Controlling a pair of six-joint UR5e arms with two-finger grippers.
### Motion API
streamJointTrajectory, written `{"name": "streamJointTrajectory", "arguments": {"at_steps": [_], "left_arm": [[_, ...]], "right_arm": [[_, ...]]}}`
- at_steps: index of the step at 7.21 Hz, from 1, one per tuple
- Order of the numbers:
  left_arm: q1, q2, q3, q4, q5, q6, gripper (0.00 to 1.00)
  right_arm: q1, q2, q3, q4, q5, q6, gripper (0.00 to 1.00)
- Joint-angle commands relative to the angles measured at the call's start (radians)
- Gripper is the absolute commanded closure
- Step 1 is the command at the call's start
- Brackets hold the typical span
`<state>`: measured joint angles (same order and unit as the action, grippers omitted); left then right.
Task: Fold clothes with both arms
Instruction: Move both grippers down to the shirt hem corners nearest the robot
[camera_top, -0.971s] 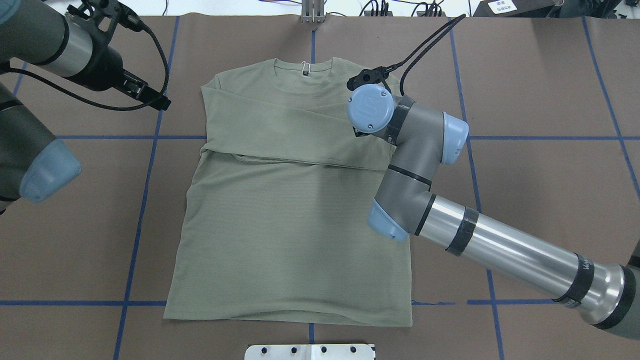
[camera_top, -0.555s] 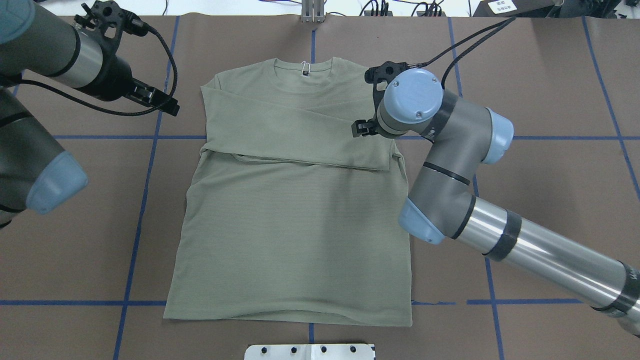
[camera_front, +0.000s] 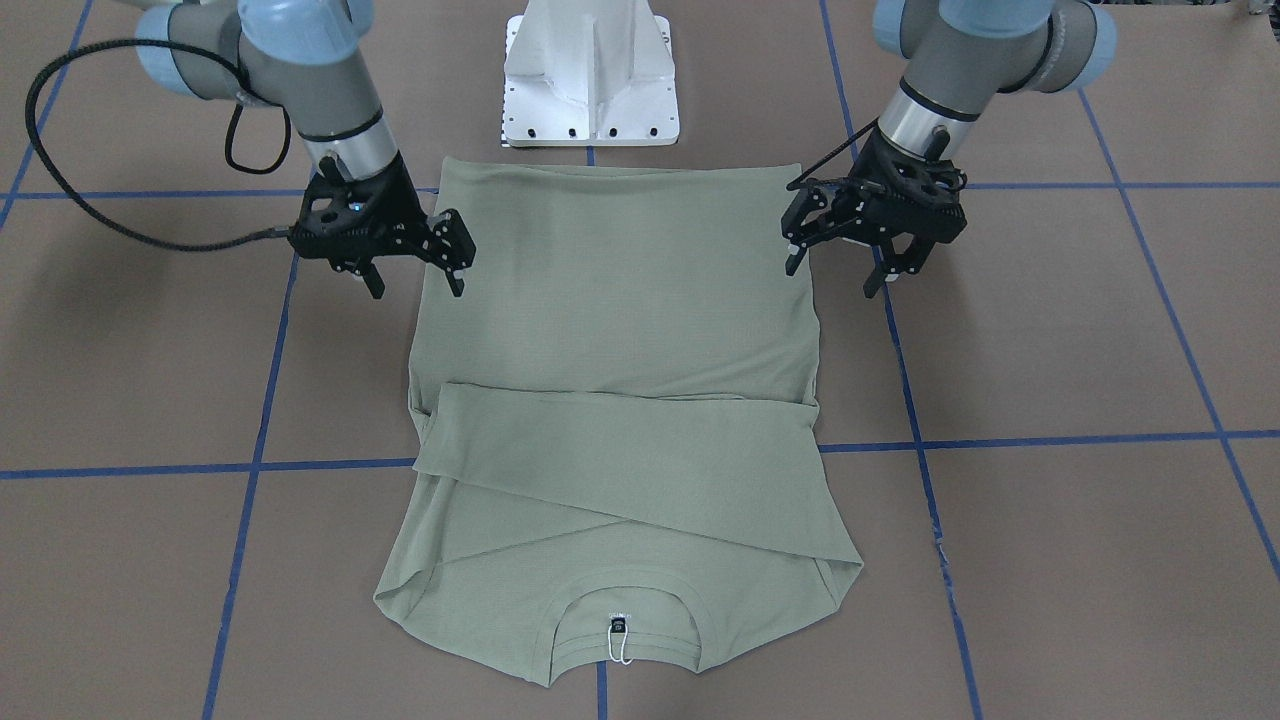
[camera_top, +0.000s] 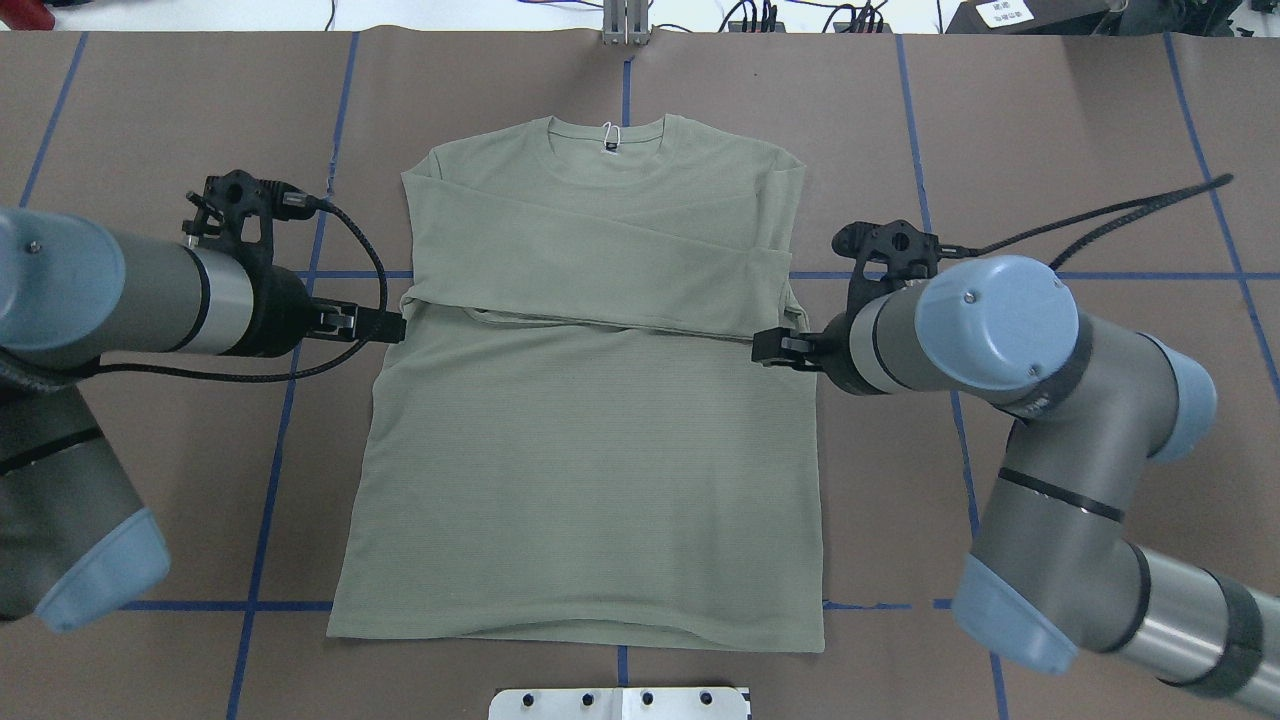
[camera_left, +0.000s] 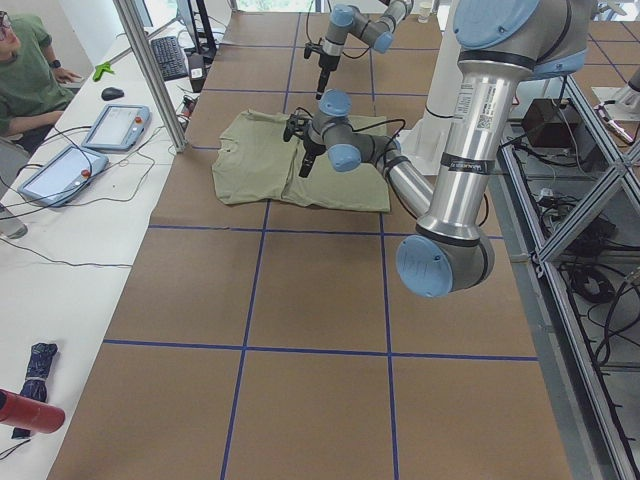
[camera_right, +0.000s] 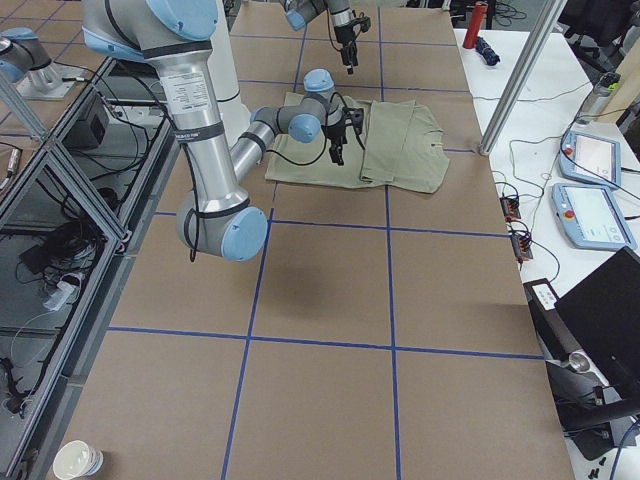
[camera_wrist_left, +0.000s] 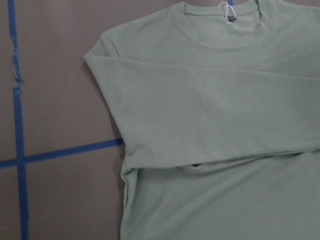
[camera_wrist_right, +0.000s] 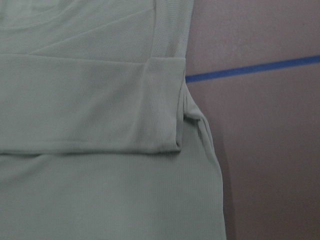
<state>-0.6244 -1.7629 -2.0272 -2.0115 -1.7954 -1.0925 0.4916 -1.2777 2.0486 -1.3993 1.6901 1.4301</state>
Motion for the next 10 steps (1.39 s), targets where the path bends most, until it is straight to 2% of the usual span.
{"name": "streamJointTrajectory", "arguments": {"at_steps": [1, 2, 3, 5, 6, 7, 10], "left_arm": [[0.195, 0.120, -0.108, -0.027, 0.140, -0.270, 0.03], [0.316, 0.147, -0.119, -0.062, 0.256, -0.453, 0.13], [0.412, 0.196, -0.117, -0.122, 0.331, -0.569, 0.18], [0.567, 0.390, -0.101, -0.360, 0.503, -0.702, 0.23], [0.590, 0.434, -0.053, -0.450, 0.545, -0.740, 0.25], [0.613, 0.430, -0.018, -0.467, 0.573, -0.748, 0.25], [0.629, 0.378, 0.022, -0.466, 0.573, -0.750, 0.26]], "right_arm": [[-0.237, -0.138, 0.196, 0.002, -0.210, 0.297, 0.01], [-0.342, -0.152, 0.221, 0.002, -0.324, 0.414, 0.03], [-0.429, -0.153, 0.232, 0.008, -0.428, 0.484, 0.04], [-0.539, -0.216, 0.234, 0.127, -0.567, 0.541, 0.04], [-0.542, -0.233, 0.232, 0.160, -0.576, 0.543, 0.04], [-0.542, -0.238, 0.229, 0.160, -0.578, 0.543, 0.04], [-0.542, -0.242, 0.228, 0.160, -0.581, 0.543, 0.03]]}}
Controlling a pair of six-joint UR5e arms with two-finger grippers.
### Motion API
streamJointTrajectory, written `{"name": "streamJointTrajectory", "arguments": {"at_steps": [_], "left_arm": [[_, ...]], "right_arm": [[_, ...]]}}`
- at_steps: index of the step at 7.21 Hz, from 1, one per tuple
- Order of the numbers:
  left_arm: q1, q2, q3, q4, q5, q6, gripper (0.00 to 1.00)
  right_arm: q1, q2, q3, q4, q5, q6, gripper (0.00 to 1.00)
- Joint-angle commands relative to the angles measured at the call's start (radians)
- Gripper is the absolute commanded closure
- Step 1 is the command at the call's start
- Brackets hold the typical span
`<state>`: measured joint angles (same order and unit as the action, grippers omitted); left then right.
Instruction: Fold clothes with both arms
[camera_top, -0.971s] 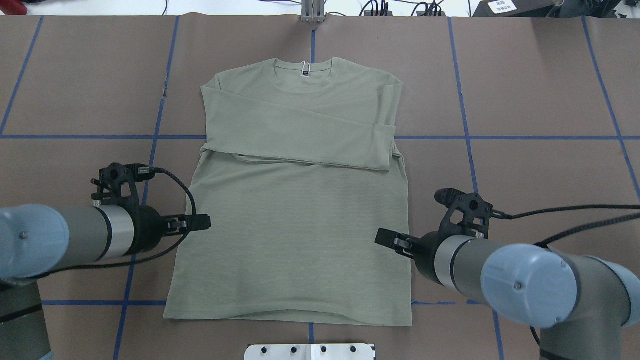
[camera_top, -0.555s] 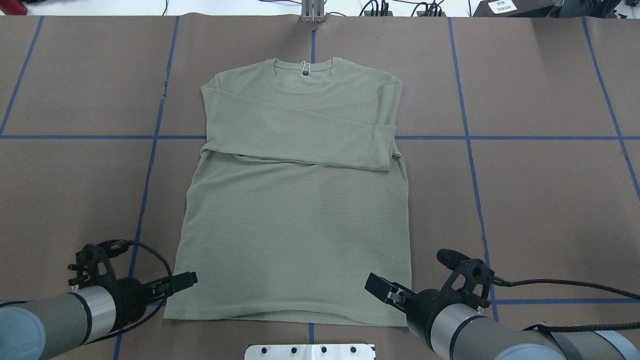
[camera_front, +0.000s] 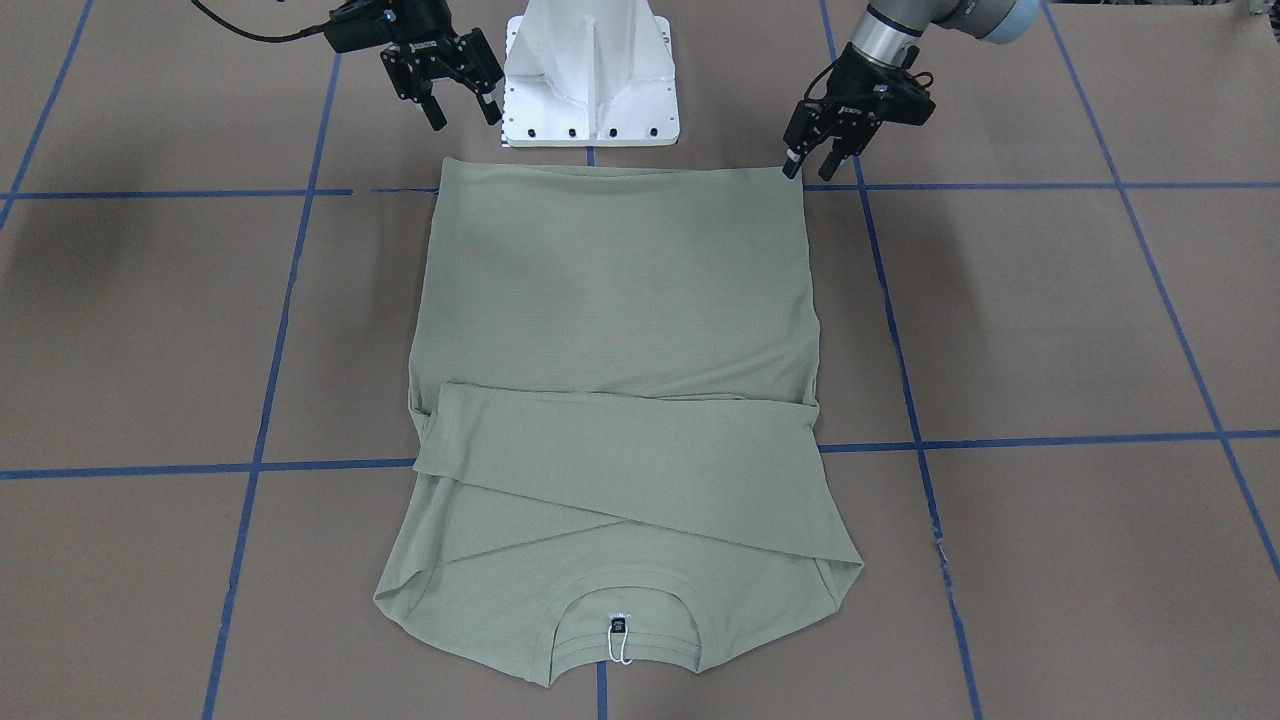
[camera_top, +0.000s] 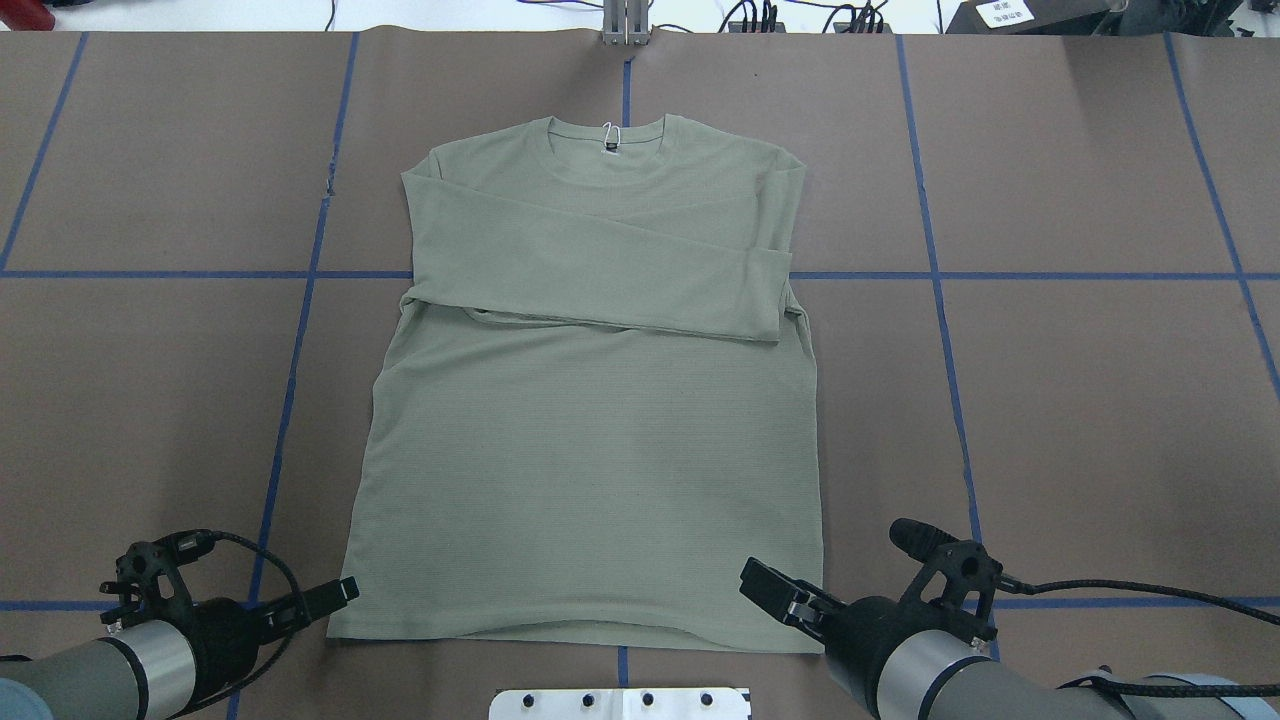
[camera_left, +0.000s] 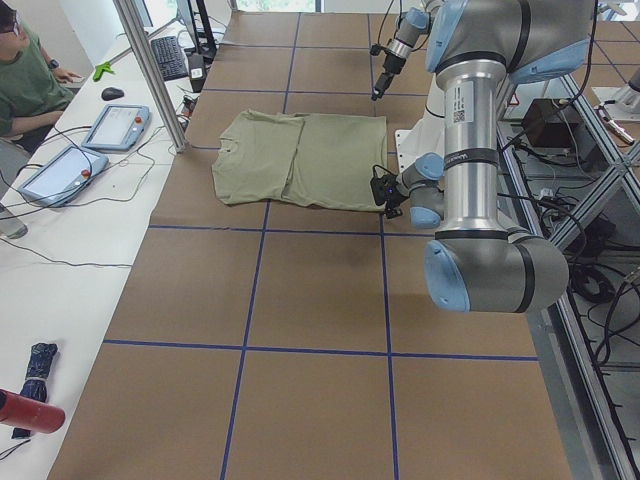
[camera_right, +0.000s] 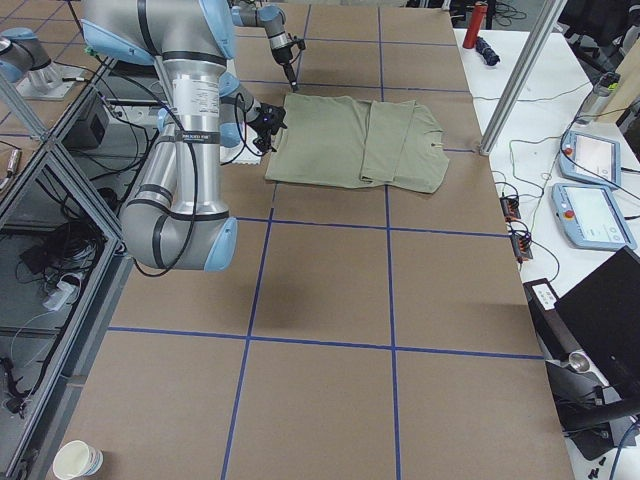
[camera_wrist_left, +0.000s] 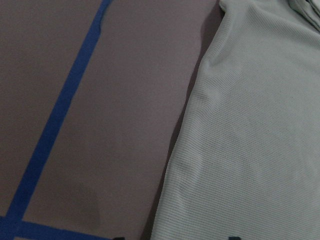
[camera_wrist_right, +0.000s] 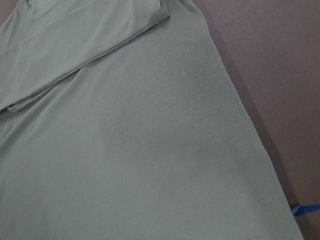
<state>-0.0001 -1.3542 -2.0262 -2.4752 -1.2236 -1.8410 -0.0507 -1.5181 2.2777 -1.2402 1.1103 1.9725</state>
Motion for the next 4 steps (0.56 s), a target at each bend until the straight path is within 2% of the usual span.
{"name": "streamJointTrajectory", "arguments": {"at_steps": [1, 4], "left_arm": [[0.006, -0.043, 0.024, -0.001, -0.004, -0.001, 0.28], [0.009, -0.045, 0.032, -0.001, -0.011, 0.000, 0.28]], "right_arm": [[0.000, -0.002, -0.001, 0.001, -0.001, 0.000, 0.03], [-0.001, -0.002, -0.003, 0.001, -0.001, 0.000, 0.03]]}}
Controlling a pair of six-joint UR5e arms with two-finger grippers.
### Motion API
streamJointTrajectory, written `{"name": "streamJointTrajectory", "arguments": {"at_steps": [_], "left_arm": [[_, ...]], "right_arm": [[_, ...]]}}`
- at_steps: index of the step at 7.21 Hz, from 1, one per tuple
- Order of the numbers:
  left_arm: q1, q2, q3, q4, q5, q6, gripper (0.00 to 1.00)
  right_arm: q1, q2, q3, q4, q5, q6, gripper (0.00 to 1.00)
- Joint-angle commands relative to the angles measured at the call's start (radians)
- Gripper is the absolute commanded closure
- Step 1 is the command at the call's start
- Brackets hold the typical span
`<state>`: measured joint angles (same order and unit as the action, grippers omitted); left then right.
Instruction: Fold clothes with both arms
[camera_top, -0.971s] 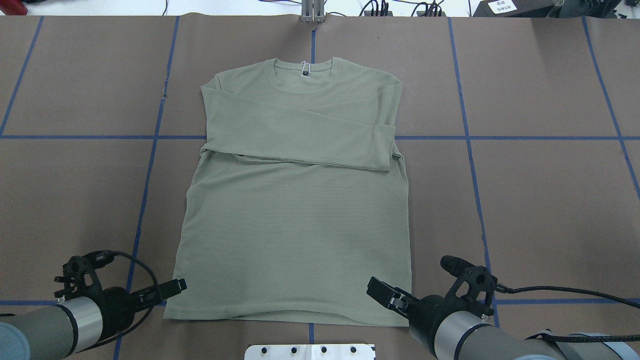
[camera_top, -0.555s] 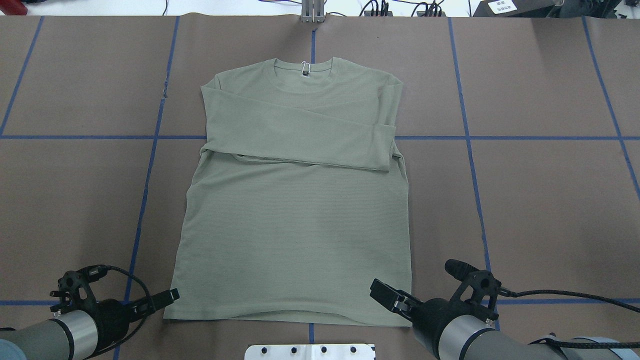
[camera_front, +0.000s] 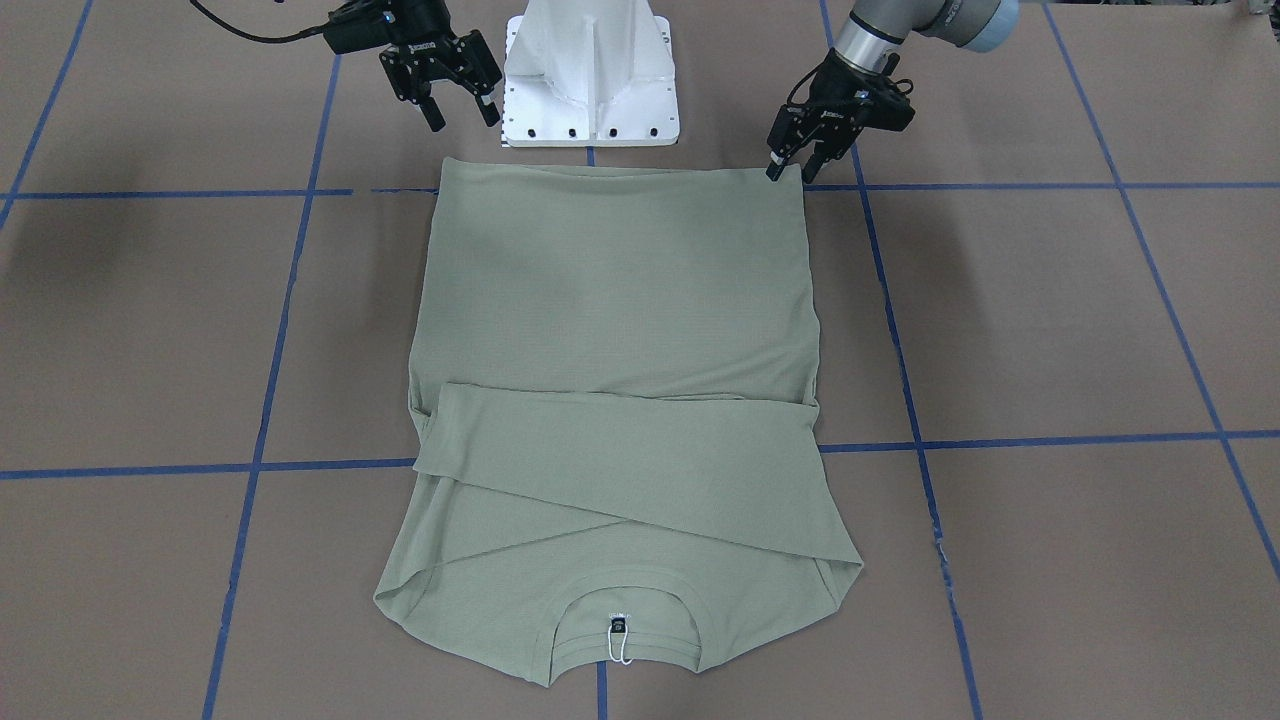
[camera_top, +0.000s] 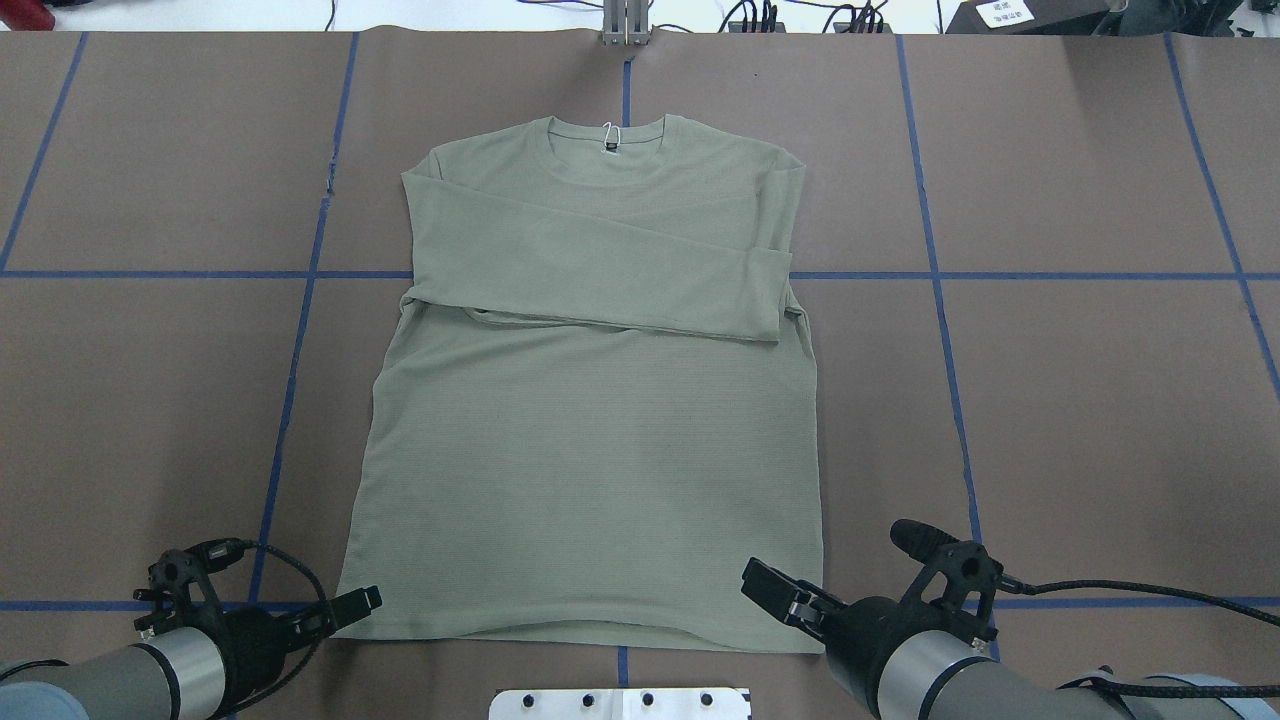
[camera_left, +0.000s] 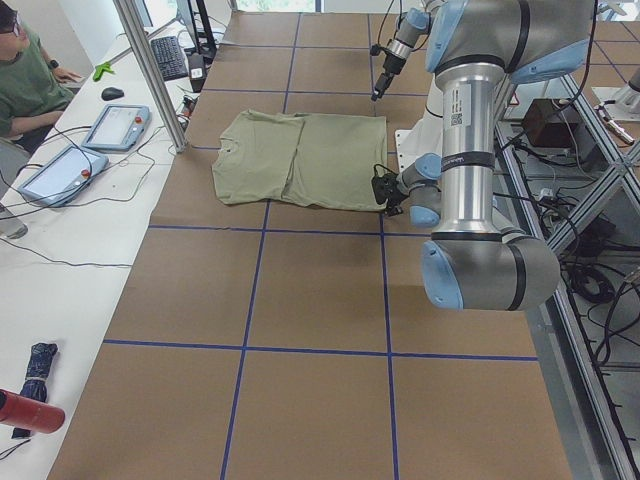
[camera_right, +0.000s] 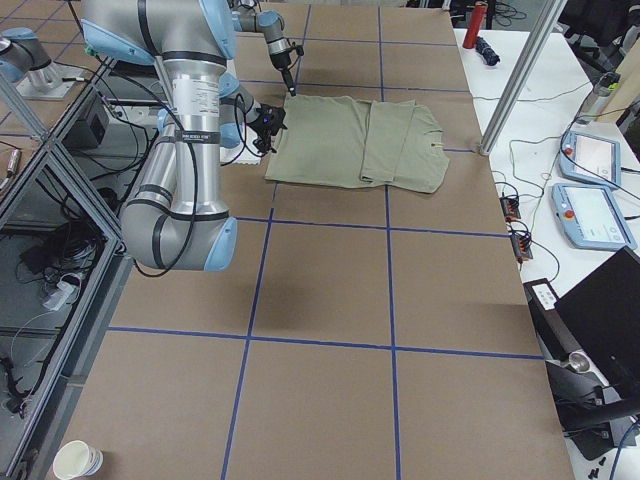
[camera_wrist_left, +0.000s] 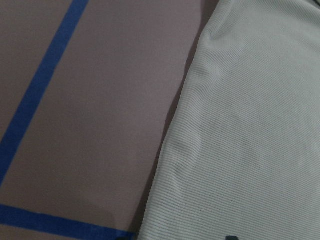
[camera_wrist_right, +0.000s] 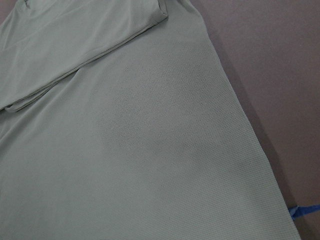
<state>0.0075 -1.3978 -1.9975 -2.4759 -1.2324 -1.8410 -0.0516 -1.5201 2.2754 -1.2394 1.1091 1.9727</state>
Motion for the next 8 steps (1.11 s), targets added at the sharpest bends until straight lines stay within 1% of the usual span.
{"name": "streamJointTrajectory", "arguments": {"at_steps": [1, 2, 3, 4, 5, 6, 8], "left_arm": [[0.011, 0.000, 0.006, 0.000, -0.002, 0.000, 0.28], [0.017, 0.000, 0.006, 0.002, -0.002, 0.000, 0.28], [0.019, 0.000, 0.006, 0.002, -0.002, 0.000, 0.30], [0.019, 0.000, 0.005, 0.000, -0.002, -0.001, 0.43], [0.019, 0.000, 0.005, -0.001, -0.002, -0.001, 0.85], [0.019, 0.000, 0.005, 0.000, -0.002, -0.001, 1.00], [0.019, 0.000, 0.003, 0.000, 0.007, 0.000, 1.00]], "right_arm": [[-0.002, 0.000, -0.007, -0.002, -0.006, 0.000, 0.03], [-0.002, 0.000, -0.007, 0.000, -0.008, 0.000, 0.03], [-0.002, 0.000, -0.007, -0.002, -0.009, 0.000, 0.03], [-0.004, 0.000, -0.007, -0.002, -0.009, 0.000, 0.03], [-0.005, 0.000, -0.008, 0.000, -0.009, 0.000, 0.03], [-0.005, 0.000, -0.008, 0.000, -0.011, -0.002, 0.03], [-0.004, 0.000, -0.013, -0.002, -0.012, -0.002, 0.03]]}}
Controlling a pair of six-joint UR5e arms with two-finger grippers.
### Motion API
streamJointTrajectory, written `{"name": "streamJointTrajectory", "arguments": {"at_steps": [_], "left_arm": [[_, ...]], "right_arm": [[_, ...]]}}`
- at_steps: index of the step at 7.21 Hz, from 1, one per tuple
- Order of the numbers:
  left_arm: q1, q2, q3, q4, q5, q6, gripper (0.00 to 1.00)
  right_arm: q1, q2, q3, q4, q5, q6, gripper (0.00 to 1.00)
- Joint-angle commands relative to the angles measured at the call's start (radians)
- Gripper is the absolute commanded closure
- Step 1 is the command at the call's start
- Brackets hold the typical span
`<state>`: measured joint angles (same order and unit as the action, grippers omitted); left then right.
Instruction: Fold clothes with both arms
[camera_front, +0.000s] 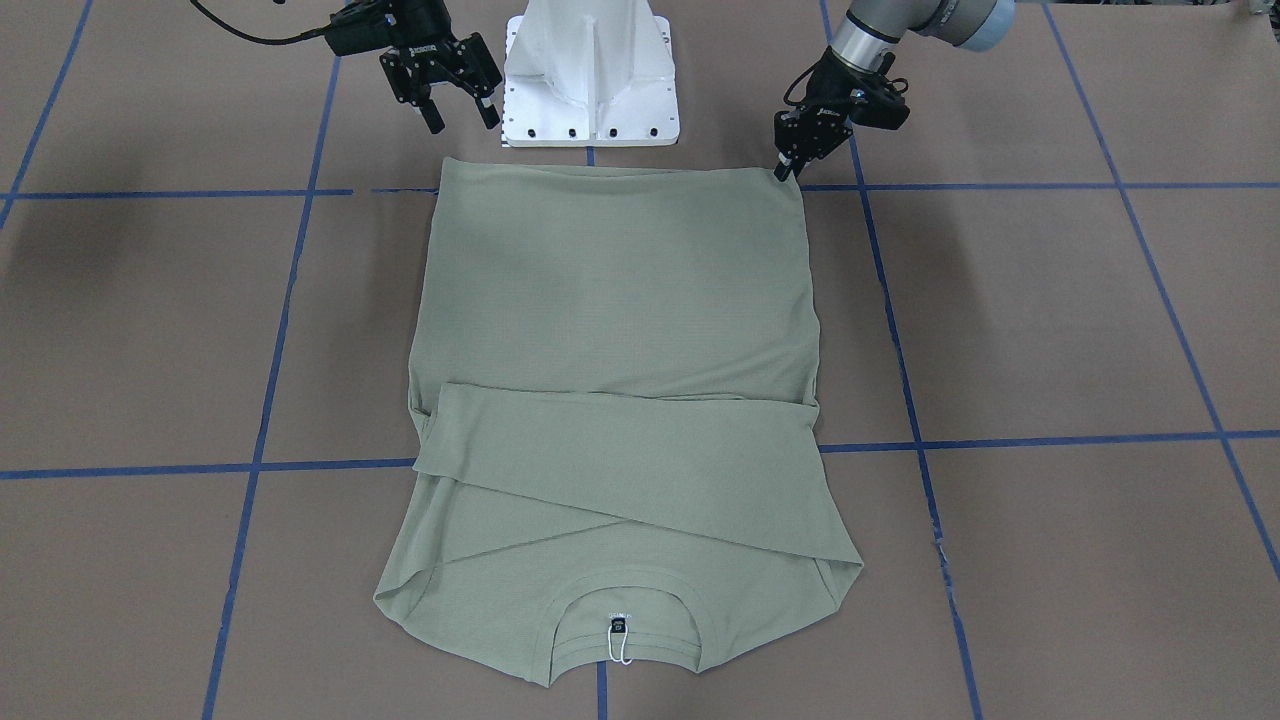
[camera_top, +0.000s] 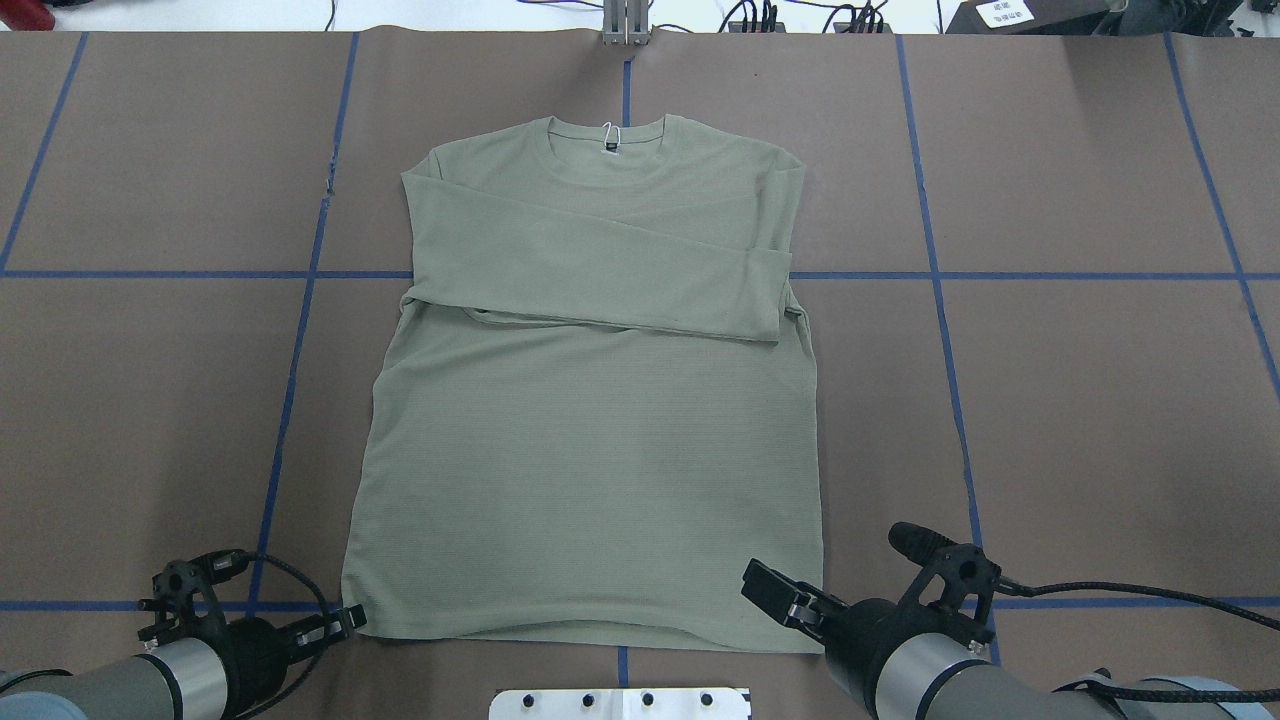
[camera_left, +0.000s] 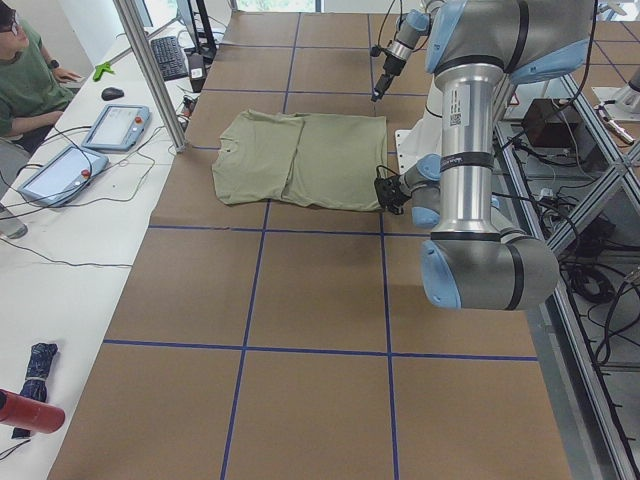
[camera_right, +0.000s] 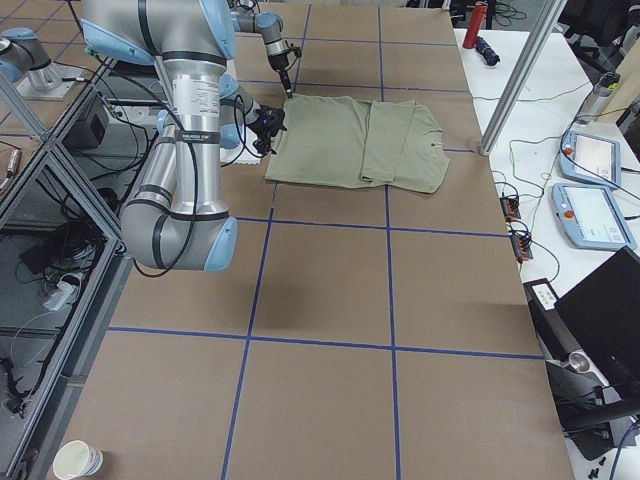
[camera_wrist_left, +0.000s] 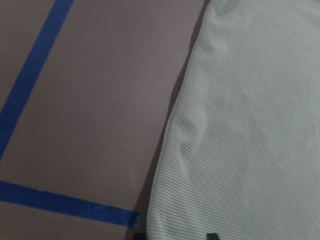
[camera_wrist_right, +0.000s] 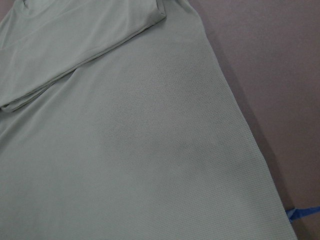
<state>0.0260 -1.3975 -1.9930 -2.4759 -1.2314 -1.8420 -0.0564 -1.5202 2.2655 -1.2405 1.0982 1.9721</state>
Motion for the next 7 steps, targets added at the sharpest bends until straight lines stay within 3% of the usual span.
{"name": "streamJointTrajectory", "arguments": {"at_steps": [1, 4, 6, 7], "left_arm": [[-0.001, 0.000, -0.012, 0.000, 0.009, 0.001, 1.00], [-0.003, -0.006, -0.023, -0.004, 0.004, 0.001, 1.00], [-0.003, -0.005, -0.067, -0.004, 0.003, 0.001, 1.00], [-0.003, -0.005, -0.072, -0.004, 0.003, 0.001, 1.00]], "right_arm": [[0.003, 0.000, -0.007, -0.002, 0.002, -0.002, 0.03], [0.004, -0.063, 0.000, 0.024, 0.000, 0.005, 0.04], [0.003, -0.151, -0.001, 0.142, -0.001, 0.042, 0.05], [0.001, -0.159, -0.001, 0.144, -0.001, 0.097, 0.10]]}}
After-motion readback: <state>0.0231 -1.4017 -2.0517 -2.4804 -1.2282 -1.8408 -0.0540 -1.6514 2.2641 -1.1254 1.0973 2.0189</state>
